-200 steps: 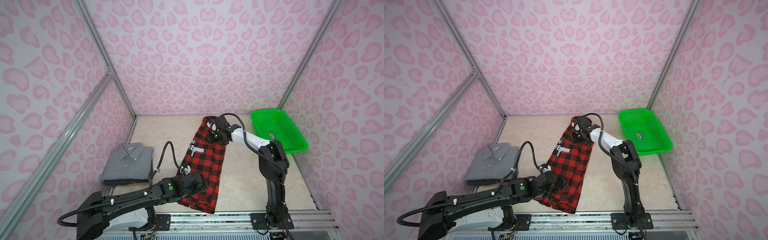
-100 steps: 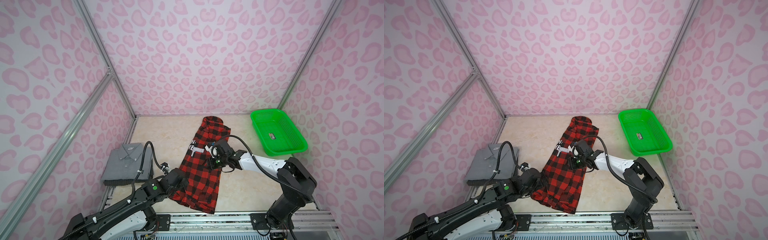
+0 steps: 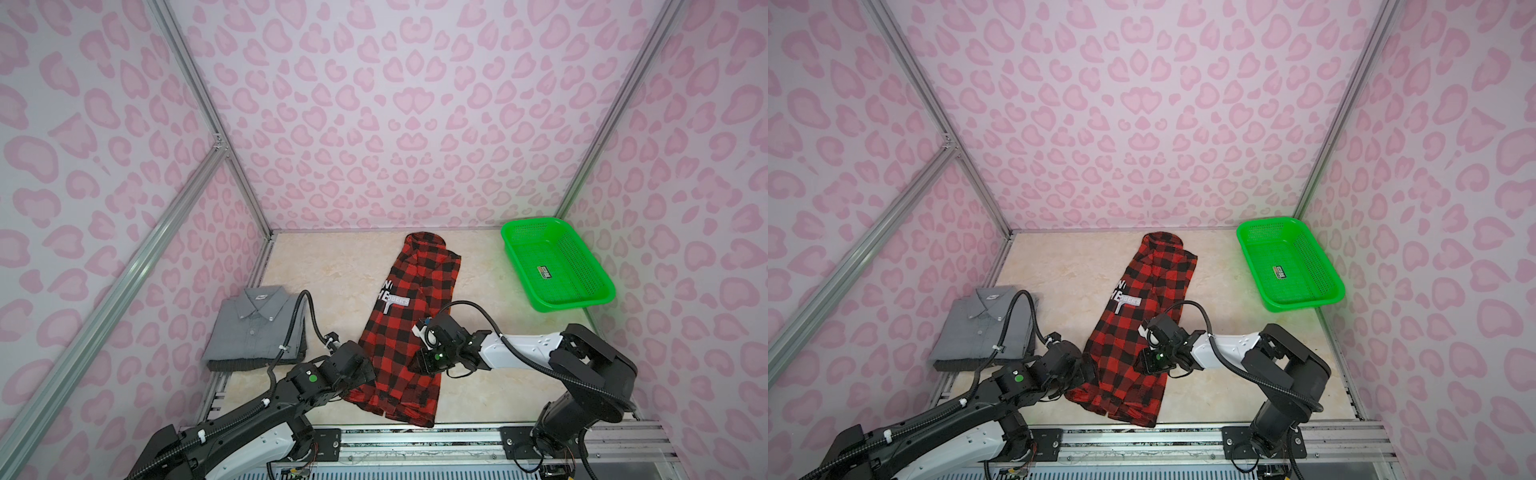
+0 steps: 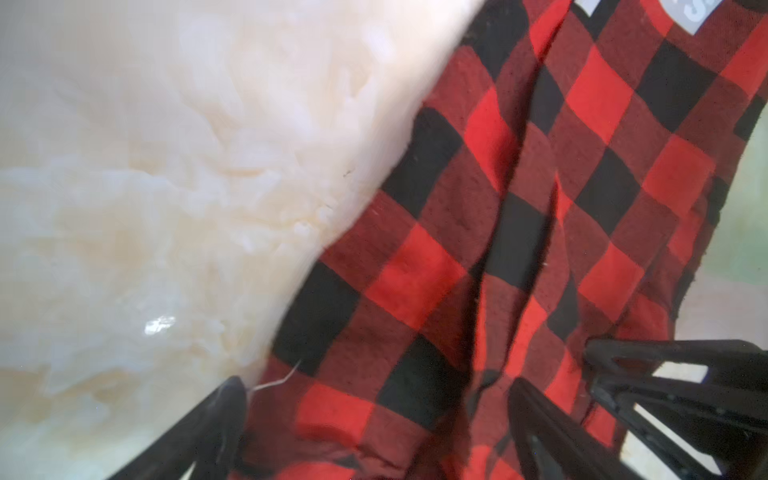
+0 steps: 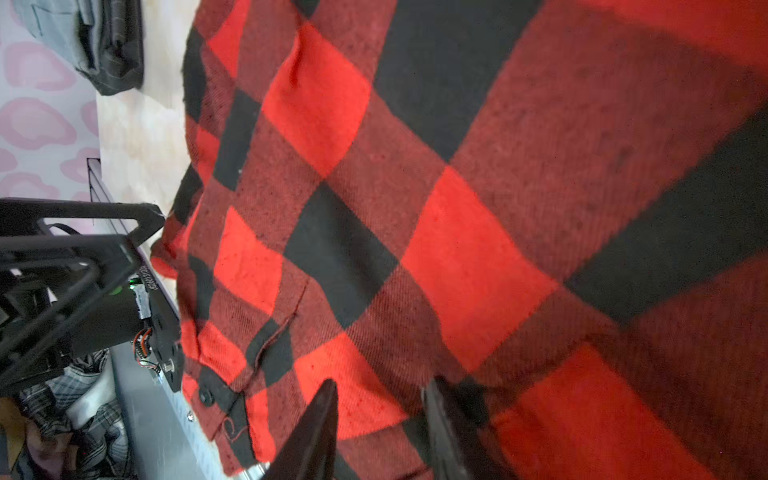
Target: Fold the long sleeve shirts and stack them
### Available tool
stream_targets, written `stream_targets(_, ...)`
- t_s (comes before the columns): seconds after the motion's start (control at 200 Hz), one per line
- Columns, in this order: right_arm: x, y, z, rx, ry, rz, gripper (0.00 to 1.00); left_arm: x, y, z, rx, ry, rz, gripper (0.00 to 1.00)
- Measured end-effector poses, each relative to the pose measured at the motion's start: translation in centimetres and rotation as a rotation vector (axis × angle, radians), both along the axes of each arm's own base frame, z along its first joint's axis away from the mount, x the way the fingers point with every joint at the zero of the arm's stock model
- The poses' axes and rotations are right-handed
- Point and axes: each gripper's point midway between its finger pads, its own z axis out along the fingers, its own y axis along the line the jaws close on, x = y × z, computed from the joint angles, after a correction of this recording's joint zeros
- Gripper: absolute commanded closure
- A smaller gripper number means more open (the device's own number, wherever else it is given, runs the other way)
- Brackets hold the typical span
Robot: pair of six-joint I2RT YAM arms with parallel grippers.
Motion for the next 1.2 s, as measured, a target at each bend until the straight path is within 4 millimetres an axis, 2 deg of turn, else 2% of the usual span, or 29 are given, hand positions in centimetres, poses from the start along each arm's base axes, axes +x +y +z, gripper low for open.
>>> stream_targets(0.14, -0.3, -4.2, 0.3, -0.087, 0.004, -0.032, 0.60, -0.7, 0.2, -0.5, -0.030, 0.020, 0.019, 0.00)
stream_targets(0.255, -1.2, -6.2, 1.6, -0.116, 0.006, -0.024, 0.59, -0.7, 0.1, -0.2, -0.048, 0.019, 0.027, 0.00)
stream_targets(0.335, -0.9, -7.0, 4.1, -0.091, -0.029, -0.034, 0.57, -0.5, -0.1, 0.6, -0.044, 0.017, 0.025, 0.00)
stream_targets(0.42, 0.9, -7.7, 8.0, -0.041, -0.103, -0.076, 0.50, 0.5, -0.7, 2.1, -0.030, -0.009, 0.004, 0.00)
stream_targets(0.49, 3.2, -8.7, 11.2, -0.008, -0.184, -0.141, 0.46, 1.8, -1.1, 3.3, -0.009, -0.028, -0.007, 0.01)
stream_targets(0.57, 6.7, -10.8, 13.9, 0.003, -0.240, -0.250, 0.43, 3.8, -1.3, 4.5, 0.007, -0.048, -0.007, 0.02)
stream_targets(0.675, 12.1, -13.3, 16.0, -0.012, -0.277, -0.387, 0.43, 6.4, -1.3, 5.3, 0.035, -0.053, -0.010, 0.05)
stream_targets(0.79, 17.5, -13.6, 17.1, -0.024, -0.300, -0.452, 0.44, 8.9, -2.3, 5.6, 0.062, -0.043, -0.052, 0.07)
stream_targets(0.88, 22.5, -13.5, 17.0, -0.028, -0.301, -0.500, 0.45, 10.3, -3.0, 5.1, 0.069, -0.030, -0.078, 0.08)
stream_targets(1.055, 31.3, -13.3, 15.2, -0.079, -0.307, -0.554, 0.50, 11.3, -3.1, 2.5, 0.093, 0.045, -0.106, 0.10)
stream_targets(1.13, 33.9, -13.0, 13.6, -0.105, -0.295, -0.553, 0.50, 11.9, -3.2, 1.6, 0.092, 0.069, -0.110, 0.11)
stream_targets(1.2, 35.1, -12.7, 11.8, -0.125, -0.271, -0.546, 0.51, 12.9, -3.4, 0.9, 0.084, 0.080, -0.112, 0.12)
